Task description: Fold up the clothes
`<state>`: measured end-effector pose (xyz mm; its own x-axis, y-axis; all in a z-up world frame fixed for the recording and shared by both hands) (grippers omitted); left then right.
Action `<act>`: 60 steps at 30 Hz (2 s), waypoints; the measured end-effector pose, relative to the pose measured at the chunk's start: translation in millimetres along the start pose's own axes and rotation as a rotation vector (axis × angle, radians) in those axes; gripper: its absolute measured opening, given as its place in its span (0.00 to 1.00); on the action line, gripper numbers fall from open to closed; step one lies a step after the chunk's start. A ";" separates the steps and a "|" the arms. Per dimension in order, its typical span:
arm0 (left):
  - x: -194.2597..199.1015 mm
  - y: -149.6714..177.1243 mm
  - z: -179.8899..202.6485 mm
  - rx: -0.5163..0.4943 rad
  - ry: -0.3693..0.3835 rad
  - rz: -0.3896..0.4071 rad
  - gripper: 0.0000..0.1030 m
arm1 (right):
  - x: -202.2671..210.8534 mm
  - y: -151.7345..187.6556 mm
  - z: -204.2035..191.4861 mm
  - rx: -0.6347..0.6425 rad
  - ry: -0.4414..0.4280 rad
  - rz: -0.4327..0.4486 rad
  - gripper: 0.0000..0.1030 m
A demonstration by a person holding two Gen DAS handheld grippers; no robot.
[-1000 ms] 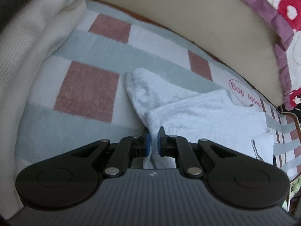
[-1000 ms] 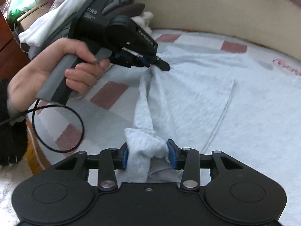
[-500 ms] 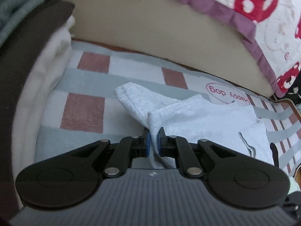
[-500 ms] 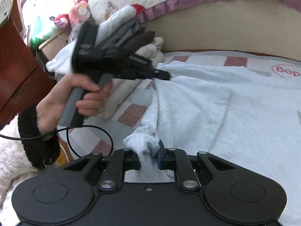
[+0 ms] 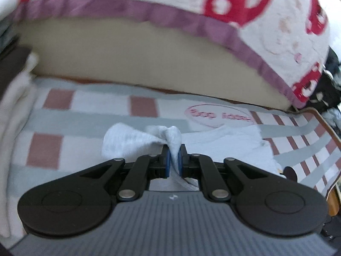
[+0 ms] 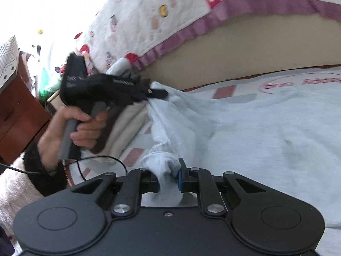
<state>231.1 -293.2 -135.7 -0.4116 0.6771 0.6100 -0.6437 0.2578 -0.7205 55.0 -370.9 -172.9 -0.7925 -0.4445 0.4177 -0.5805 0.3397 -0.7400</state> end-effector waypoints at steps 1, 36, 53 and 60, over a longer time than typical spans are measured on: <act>-6.2 -3.0 15.4 -0.019 0.011 0.001 0.07 | 8.1 -0.5 8.1 -0.014 0.011 0.008 0.17; -171.7 51.5 272.4 -0.467 0.155 -0.143 0.26 | 141.3 53.8 180.2 -0.205 0.561 0.073 0.17; -42.0 162.6 91.8 -0.120 0.145 -0.425 0.47 | 204.4 26.9 186.8 -0.421 0.741 0.103 0.36; -34.1 197.3 105.7 -0.059 0.247 -0.506 0.49 | 168.2 46.6 187.1 -0.503 0.705 -0.028 0.31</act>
<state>49.9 -338.3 -263.7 0.1064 0.5981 0.7943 -0.6813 0.6257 -0.3799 -70.3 -585.0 -235.7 -0.6106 0.1030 0.7852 -0.4837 0.7365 -0.4728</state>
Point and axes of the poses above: each gripper's, at about its wrist camera, not at the fingertips, and x roughly against the way its jaws point, z to its right, y to its underside, the point moved 10 cm from there along -x, roughly the way its jaws point, and after that the axes turned 3 degrees about z, right-handed, at the moved point
